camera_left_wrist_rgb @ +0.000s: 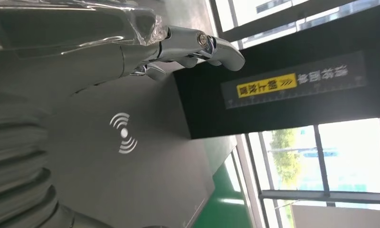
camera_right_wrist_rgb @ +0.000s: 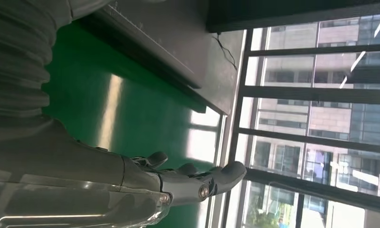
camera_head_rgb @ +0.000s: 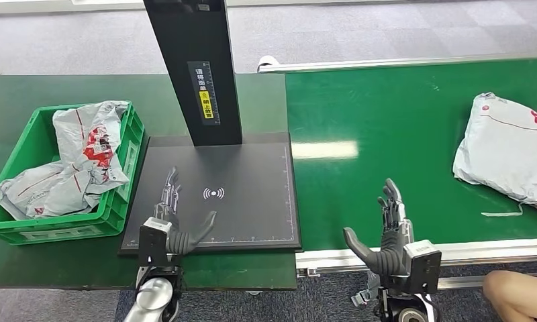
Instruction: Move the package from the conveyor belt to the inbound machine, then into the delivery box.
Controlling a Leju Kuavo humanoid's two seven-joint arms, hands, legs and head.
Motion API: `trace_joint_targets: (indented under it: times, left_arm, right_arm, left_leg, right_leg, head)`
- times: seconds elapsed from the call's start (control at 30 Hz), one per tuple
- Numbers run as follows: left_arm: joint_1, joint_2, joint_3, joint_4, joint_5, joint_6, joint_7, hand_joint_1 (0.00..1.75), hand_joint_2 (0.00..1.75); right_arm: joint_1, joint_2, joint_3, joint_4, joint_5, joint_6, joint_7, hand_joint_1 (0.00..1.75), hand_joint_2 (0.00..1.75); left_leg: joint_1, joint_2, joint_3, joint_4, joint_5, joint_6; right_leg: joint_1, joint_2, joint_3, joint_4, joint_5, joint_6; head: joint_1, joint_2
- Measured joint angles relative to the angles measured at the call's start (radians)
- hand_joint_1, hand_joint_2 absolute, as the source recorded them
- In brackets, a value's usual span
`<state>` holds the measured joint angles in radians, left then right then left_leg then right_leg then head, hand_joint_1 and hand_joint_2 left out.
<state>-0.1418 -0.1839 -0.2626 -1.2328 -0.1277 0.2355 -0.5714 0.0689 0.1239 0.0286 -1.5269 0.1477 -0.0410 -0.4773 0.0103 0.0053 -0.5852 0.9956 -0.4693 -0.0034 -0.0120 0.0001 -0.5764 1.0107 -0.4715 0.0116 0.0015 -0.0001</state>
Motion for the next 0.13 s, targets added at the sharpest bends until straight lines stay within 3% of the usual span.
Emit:
trace_joint_targets:
  times: [0.13]
  left_arm:
    - [0.005, -0.007, 0.001, 0.005, 0.019, -0.027, 0.000, 0.00, 1.75]
  right_arm:
    - [-0.002, 0.007, 0.003, 0.018, 0.005, 0.008, -0.001, 0.00, 1.75]
  left_leg:
    - [0.000, 0.000, 0.000, 0.000, 0.000, 0.000]
  right_leg:
    - [0.000, 0.000, 0.000, 0.000, 0.000, 0.000]
  head:
    - [0.000, 0.000]
